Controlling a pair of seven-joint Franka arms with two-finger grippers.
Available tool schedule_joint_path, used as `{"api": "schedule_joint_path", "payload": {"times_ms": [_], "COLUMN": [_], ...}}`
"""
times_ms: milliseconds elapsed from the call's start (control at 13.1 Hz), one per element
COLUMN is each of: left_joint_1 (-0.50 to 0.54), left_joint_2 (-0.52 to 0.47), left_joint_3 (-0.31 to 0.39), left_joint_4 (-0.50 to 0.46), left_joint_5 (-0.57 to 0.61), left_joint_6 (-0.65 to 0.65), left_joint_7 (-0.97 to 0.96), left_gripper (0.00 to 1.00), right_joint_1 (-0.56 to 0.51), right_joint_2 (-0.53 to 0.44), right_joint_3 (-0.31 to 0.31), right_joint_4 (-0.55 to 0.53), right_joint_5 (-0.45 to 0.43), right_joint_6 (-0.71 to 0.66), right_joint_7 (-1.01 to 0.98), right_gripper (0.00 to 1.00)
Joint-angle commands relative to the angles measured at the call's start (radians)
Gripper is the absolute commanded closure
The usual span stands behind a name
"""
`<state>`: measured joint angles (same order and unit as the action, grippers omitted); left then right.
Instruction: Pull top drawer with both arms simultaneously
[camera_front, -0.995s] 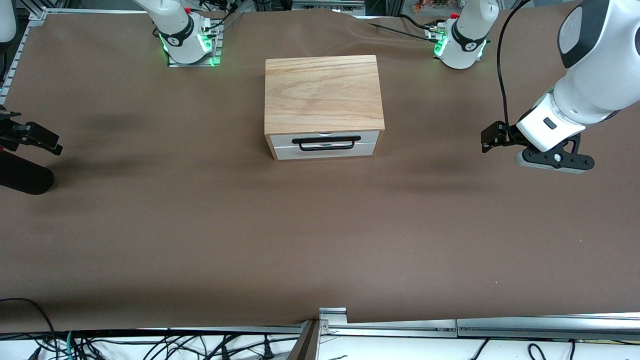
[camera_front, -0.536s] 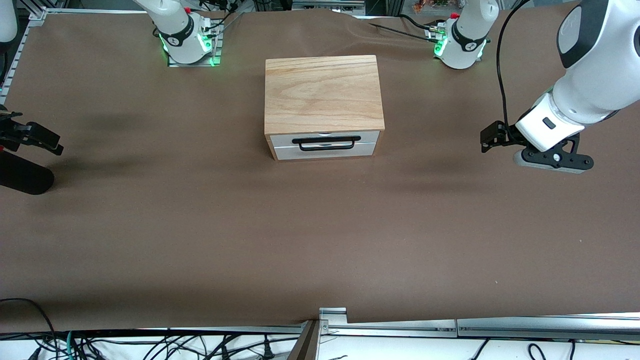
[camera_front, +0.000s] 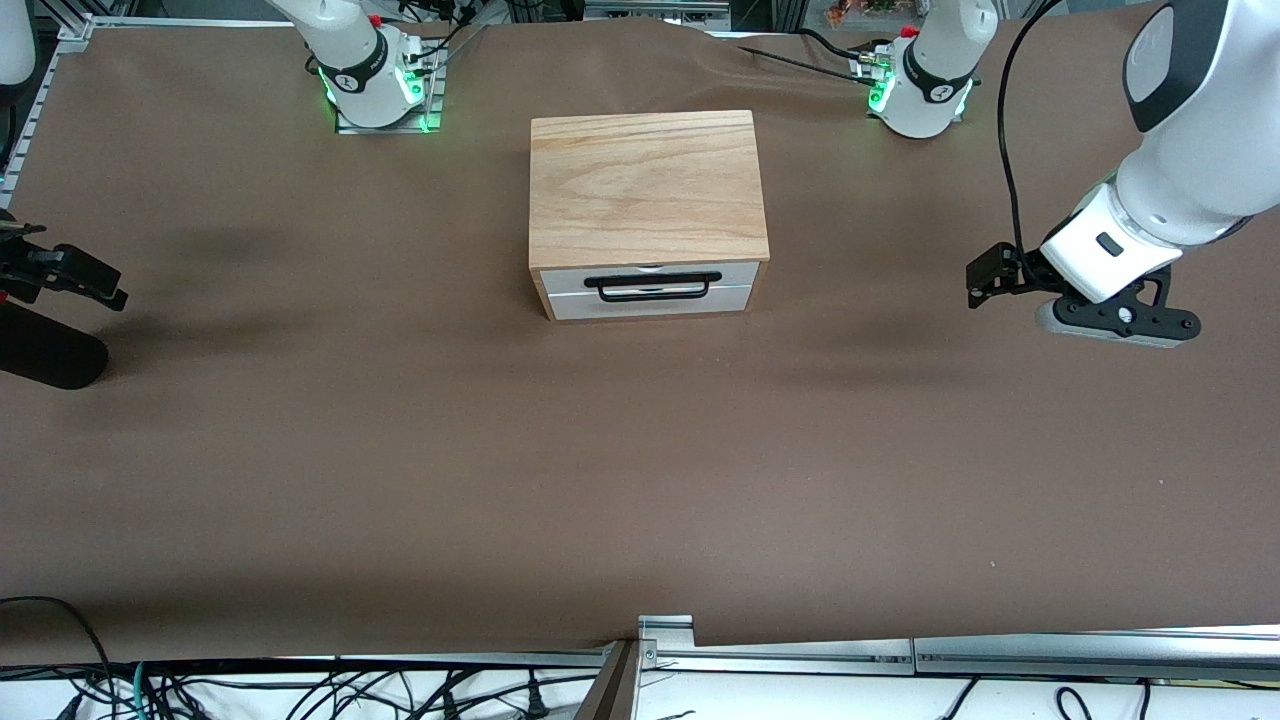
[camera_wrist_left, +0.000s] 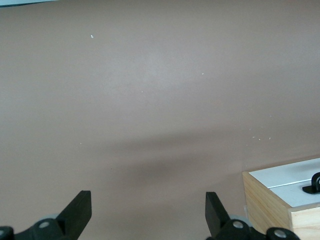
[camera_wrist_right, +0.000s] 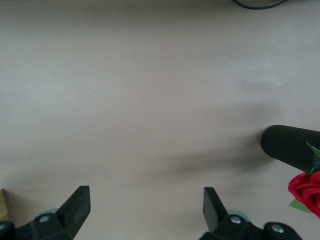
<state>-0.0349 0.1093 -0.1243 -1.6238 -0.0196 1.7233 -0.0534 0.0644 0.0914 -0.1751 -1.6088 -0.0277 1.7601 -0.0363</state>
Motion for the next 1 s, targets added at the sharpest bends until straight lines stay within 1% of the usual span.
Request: {"api": "schedule_joint_path", "payload": {"times_ms": [0,919], "left_joint_1": [0.006,0.006], "left_joint_2": [0.015,0.003], "left_joint_3": [0.003,0.0], "left_joint_4": [0.045,0.045], "left_joint_5": [-0.006,-0.005], "left_joint_6": [-0.073,-0.088], "left_joint_7": [0.015,0.015], "left_gripper": [0.0,0.0], "right_joint_1": [-0.011,-0.011], "right_joint_2": [0.007,0.007], "right_joint_3": [0.009,0.009], "right_joint_4": [0.021,0.023], "right_joint_5": [0.011,0.011], "right_joint_6": [-0.013,-0.01], "right_joint_7": [0.012,0.01], "right_gripper": [0.0,0.0]}}
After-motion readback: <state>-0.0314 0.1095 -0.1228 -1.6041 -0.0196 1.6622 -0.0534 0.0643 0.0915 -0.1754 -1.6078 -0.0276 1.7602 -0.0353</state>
